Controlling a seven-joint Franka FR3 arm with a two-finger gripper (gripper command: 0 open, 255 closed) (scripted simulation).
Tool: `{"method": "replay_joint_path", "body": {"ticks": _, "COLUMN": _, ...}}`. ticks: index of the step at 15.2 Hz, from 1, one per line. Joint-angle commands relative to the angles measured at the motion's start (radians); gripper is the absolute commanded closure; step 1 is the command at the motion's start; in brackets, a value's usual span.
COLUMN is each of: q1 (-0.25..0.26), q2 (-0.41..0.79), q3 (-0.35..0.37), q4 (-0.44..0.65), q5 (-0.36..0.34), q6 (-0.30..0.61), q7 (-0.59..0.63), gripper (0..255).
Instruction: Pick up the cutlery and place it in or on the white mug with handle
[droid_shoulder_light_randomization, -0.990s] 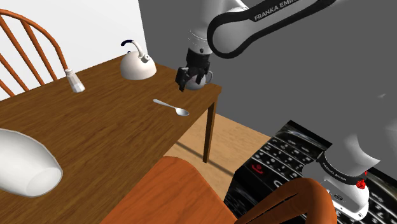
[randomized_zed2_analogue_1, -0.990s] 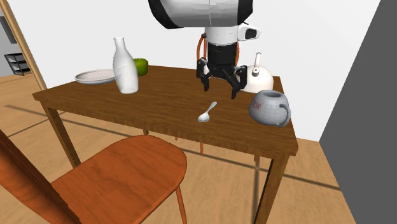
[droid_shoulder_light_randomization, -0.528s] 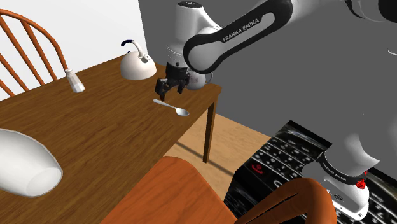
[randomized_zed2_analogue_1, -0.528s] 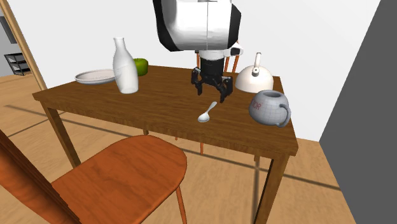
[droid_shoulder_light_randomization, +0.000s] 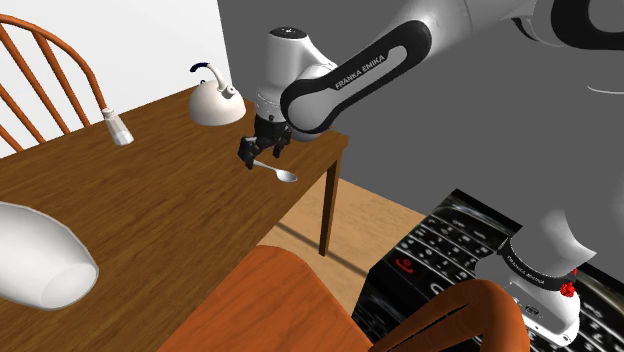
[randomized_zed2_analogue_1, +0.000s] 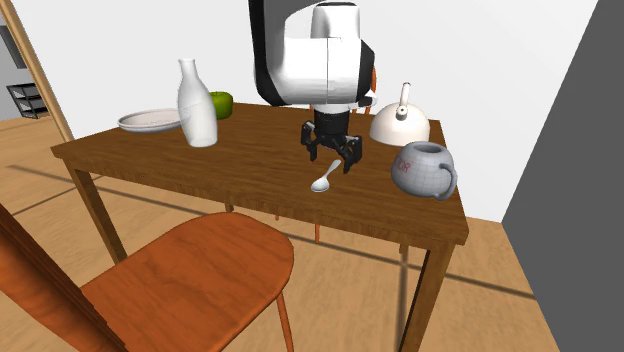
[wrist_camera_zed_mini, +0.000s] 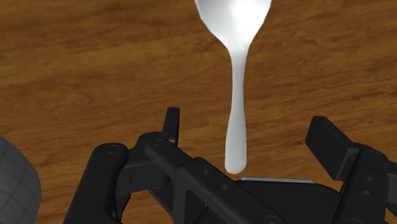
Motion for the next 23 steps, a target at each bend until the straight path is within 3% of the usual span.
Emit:
{"method": "replay_joint_path", "body": {"ticks": 1, "q1": 0.005, "q2": 0.015, "q3": -0.004, "q4": 0.004, "q5": -0.007, "q6": 0.011, "q7": 0.005, "gripper": 0}}
{"method": "replay_joint_path", "body": {"ticks": 8, "q1": 0.005, "q2": 0.015, "q3": -0.004, "q4": 0.004, "q5": -0.007, "q6": 0.011, "q7": 0.005, "gripper": 0}}
{"method": "replay_joint_path", "body": {"ticks": 9, "q1": 0.005, "q2": 0.015, "q3": -0.004, "q4": 0.004, "q5": -0.007, "q6": 0.011, "q7": 0.005, "gripper": 255}}
{"method": "replay_joint_path", "body": {"ticks": 18, "q1": 0.005, "q2": 0.015, "q3": -0.004, "q4": 0.004, "q5": -0.007, "q6": 0.011, "q7": 0.005, "gripper": 255}}
{"method": "replay_joint_path", "body": {"ticks": 23, "q1": -0.004, "q2": -0.021, "q3": 0.008, "q4": 0.023, "q5": 0.013, "q6": -0.043, "q7": -0.008, "gripper": 255}}
